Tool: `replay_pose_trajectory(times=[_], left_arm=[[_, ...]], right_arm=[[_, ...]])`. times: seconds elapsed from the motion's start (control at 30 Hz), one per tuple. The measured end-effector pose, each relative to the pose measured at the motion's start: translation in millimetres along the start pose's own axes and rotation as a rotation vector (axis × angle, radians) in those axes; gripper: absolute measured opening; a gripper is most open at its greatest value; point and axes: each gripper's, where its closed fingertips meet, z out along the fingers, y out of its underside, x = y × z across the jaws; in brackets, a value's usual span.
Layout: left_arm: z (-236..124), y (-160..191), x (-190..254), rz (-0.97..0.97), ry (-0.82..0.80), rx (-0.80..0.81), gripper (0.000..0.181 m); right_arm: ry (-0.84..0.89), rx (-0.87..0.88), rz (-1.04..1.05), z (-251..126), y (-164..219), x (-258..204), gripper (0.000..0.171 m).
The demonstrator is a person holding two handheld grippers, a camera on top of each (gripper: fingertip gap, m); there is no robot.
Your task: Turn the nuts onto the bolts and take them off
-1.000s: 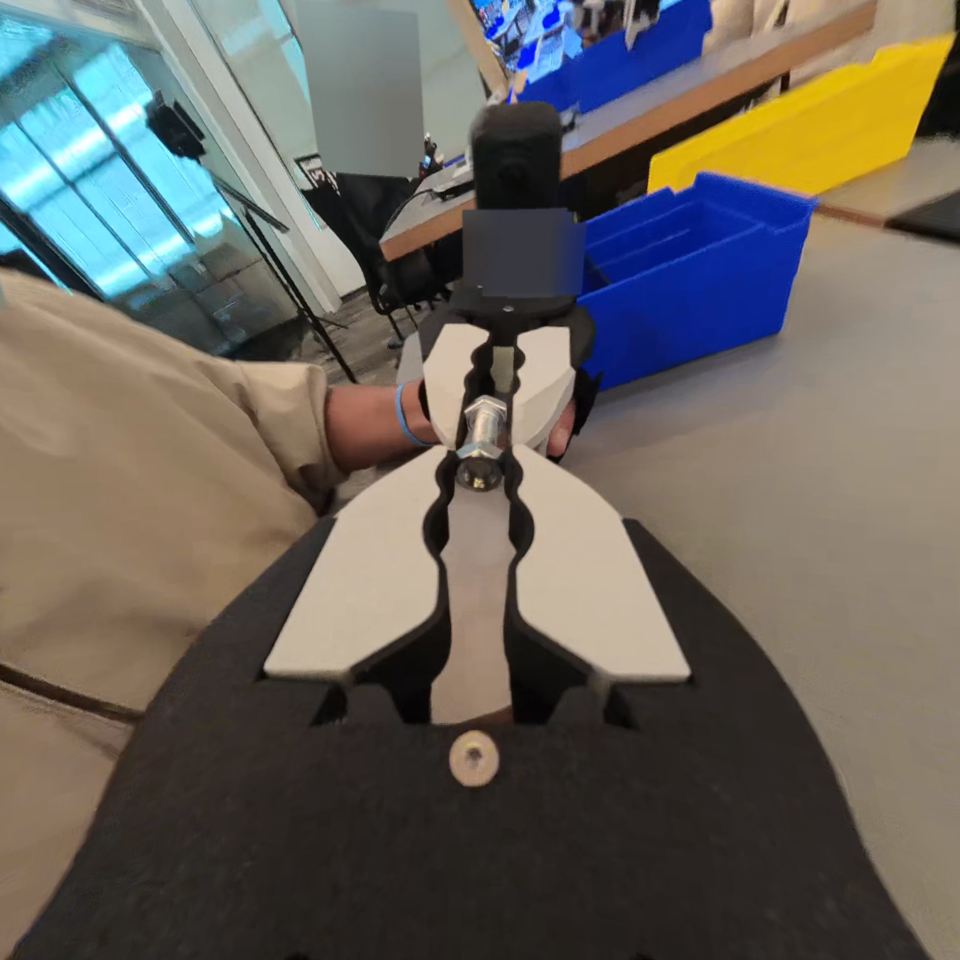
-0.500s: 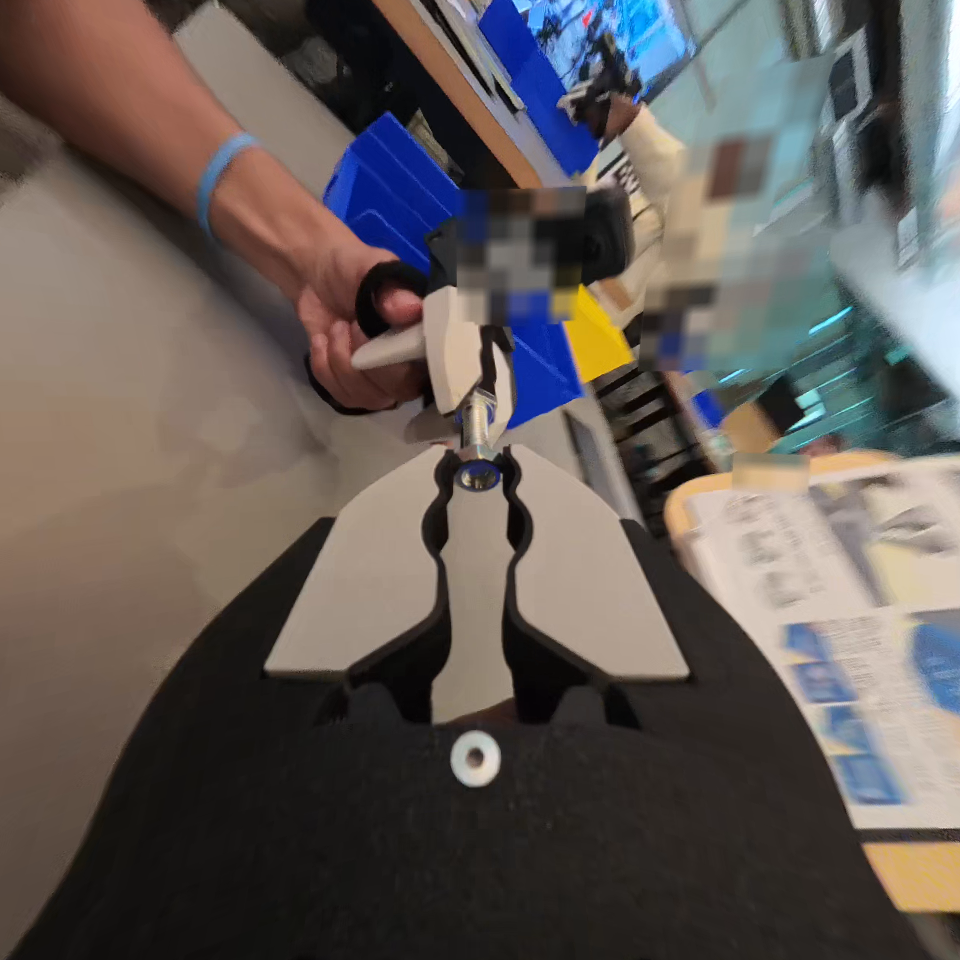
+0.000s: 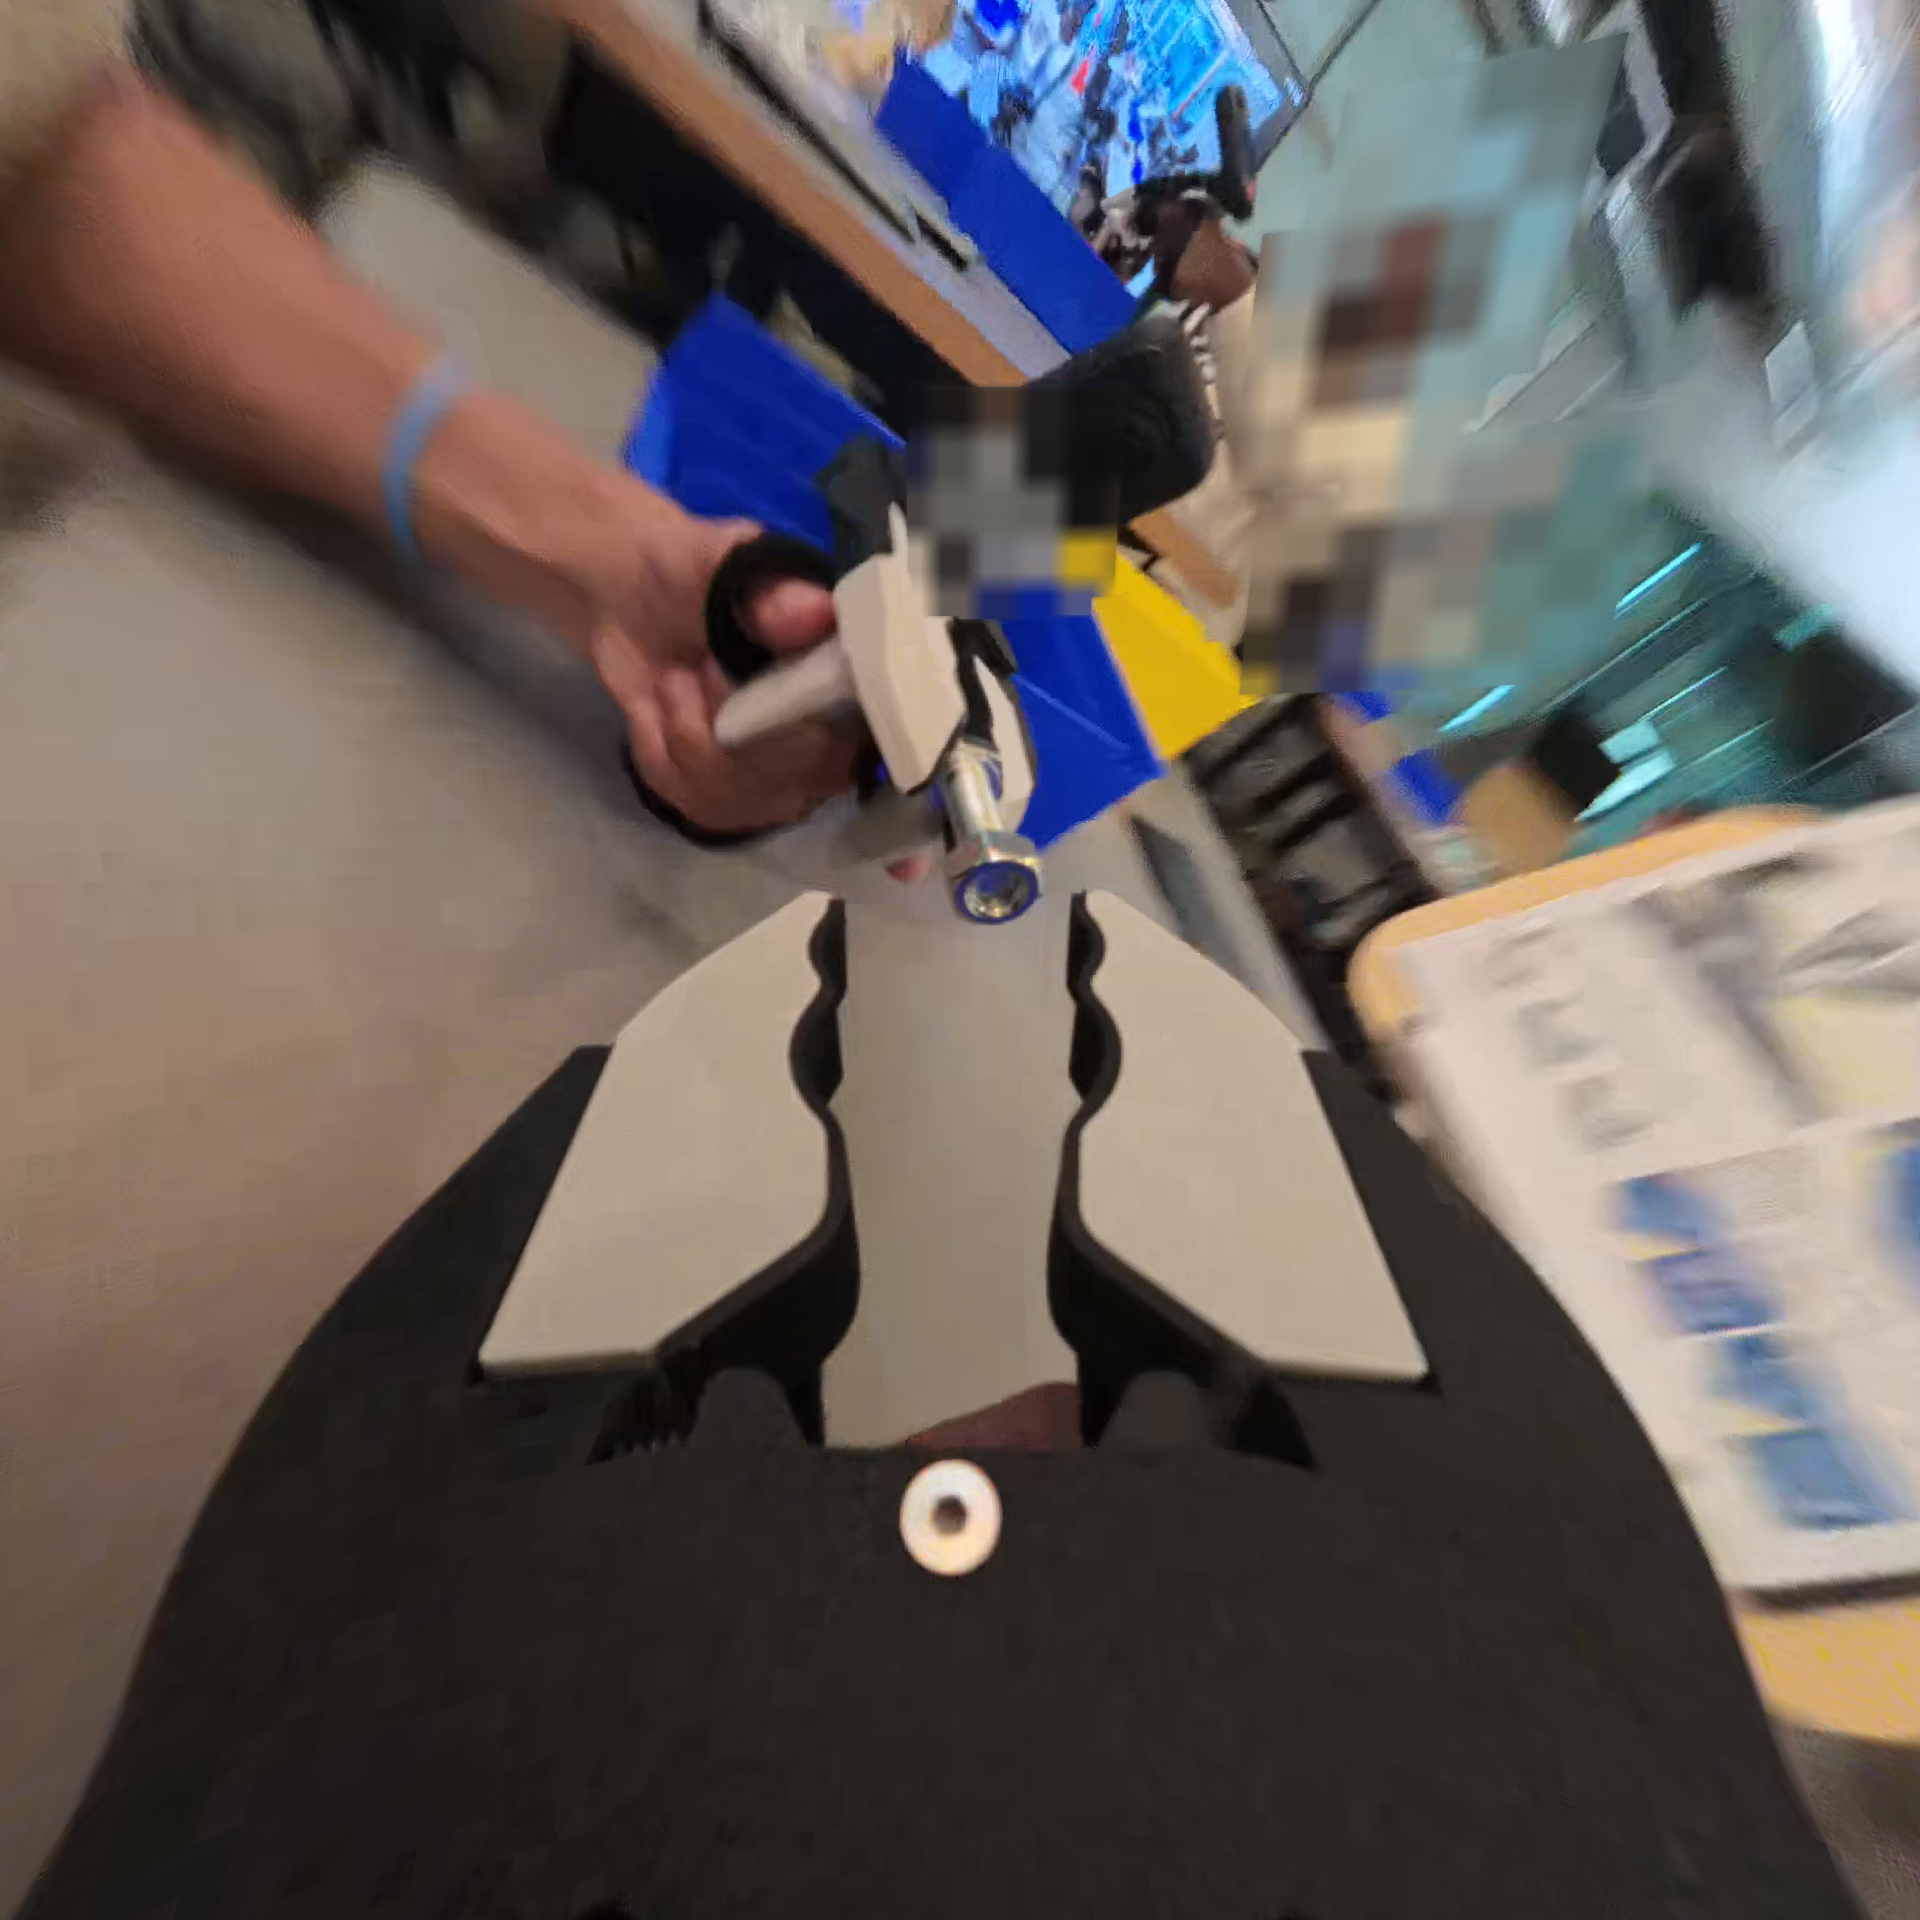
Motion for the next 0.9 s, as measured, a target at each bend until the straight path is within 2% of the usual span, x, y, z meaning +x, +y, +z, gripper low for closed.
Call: replay_pose_trajectory(times=[0.07, 0.1, 0.13, 0.2, 0.27, 0.37, 0.53, 0.6, 0.67, 0.73, 0.77, 0.83, 0.9], left_arm=[[-0.3, 0.4, 2.3, -0.016, 0.025, -0.002, 0.018], [0.5, 1.5, 2.6, -0.016, 0.026, -0.006, 0.018], [1.8, 3.9, 3.7, -0.017, 0.033, -0.02, 0.018], [4.7, 7.0, 4.7, -0.013, 0.035, -0.034, 0.018], [5.2, 6.4, 7.2, -0.013, 0.046, -0.031, 0.018], [2.9, 4.7, 3.2, 0.016, 0.007, -0.03, 0.018], [1.1, 3.8, 1.1, 0.068, -0.033, -0.041, 0.018], [2.8, 4.5, 0.6, 0.076, -0.043, -0.05, 0.018], [3.6, 3.2, 3.1, 0.059, -0.02, -0.036, 0.018], [2.1, 2.9, 1.2, 0.048, -0.023, -0.028, 0.018], [1.1, 2.7, 1.4, 0.039, -0.014, -0.027, 0.018], [-0.2, 0.4, 1.4, 0.023, -0.003, -0.01, 0.018], [-0.2, 0.9, 3.3, 0.009, 0.018, -0.012, 0.018]], right_arm=[[0.074, -0.072, -0.291, 2.5, 3.6, -1.0, 0.041], [0.097, -0.088, -0.368, 4.5, 4.1, -0.3, 0.04], [0.098, -0.08, -0.398, 6.0, 2.3, -1.1, 0.037], [0.081, -0.057, -0.414, 7.3, -1.2, -2.5, 0.019], [0.062, -0.036, -0.41, 6.5, -4.7, -2.8, 0.018], [-0.038, -0.043, -0.079, 9.7, -1.8, -0.8, 0.018], [-0.324, 0.042, 0.869, 11.9, -4.1, -2.4, 0.018], [-0.41, 0.115, 1.088, 9.3, -7.2, -0.6, 0.018], [-0.377, 0.144, 0.992, 7.1, -7.5, -2.9, 0.021], [-0.235, 0.079, 0.681, 7.5, -1.8, -4.2, 0.044], [-0.151, 0.039, 0.481, 6.9, 0.0, -2.4, 0.048], [-0.001, -0.014, 0.067, 2.7, -3.2, 1.9, 0.044], [0.087, -0.048, -0.253, 0.5, -7.7, 2.4, 0.034]])
